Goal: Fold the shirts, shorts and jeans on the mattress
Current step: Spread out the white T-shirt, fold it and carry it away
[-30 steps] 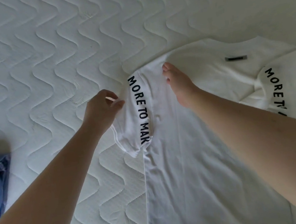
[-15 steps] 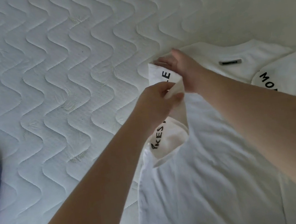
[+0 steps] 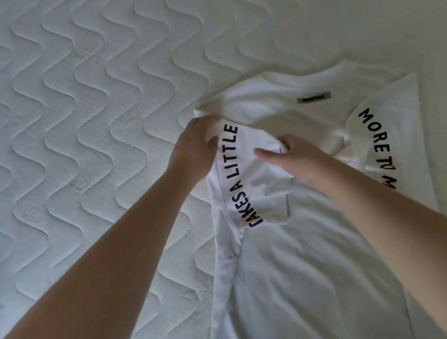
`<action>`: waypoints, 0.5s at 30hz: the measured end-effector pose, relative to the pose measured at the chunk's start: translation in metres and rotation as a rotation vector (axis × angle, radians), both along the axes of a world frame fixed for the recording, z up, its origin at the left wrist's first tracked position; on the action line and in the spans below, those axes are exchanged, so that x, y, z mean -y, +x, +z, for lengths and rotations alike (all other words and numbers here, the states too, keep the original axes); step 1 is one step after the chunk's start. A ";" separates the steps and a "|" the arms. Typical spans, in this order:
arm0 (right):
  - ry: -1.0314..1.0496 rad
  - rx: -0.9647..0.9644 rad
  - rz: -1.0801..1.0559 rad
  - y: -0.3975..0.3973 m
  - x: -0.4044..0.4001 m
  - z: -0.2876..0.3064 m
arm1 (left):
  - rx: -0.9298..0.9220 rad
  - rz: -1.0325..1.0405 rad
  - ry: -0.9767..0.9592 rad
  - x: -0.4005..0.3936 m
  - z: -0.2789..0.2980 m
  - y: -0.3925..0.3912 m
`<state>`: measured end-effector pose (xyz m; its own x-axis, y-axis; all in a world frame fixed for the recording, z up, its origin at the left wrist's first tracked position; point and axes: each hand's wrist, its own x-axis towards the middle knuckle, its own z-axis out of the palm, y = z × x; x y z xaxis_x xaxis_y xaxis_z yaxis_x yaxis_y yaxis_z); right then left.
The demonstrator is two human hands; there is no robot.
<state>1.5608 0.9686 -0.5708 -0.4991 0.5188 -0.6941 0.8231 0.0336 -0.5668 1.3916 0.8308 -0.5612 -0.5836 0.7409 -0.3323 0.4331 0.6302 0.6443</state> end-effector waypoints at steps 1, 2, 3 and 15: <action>0.069 0.034 0.089 0.002 0.004 -0.001 | -0.086 -0.076 -0.038 -0.005 -0.003 -0.012; 0.142 0.064 0.167 0.003 0.006 -0.002 | -0.141 -0.160 -0.094 -0.013 -0.005 -0.022; 0.196 0.068 0.210 0.003 0.007 -0.002 | -0.164 -0.248 -0.167 -0.020 -0.005 -0.033; 0.006 -0.157 -0.087 0.024 -0.026 0.018 | -0.172 -0.865 -0.741 -0.097 0.025 -0.103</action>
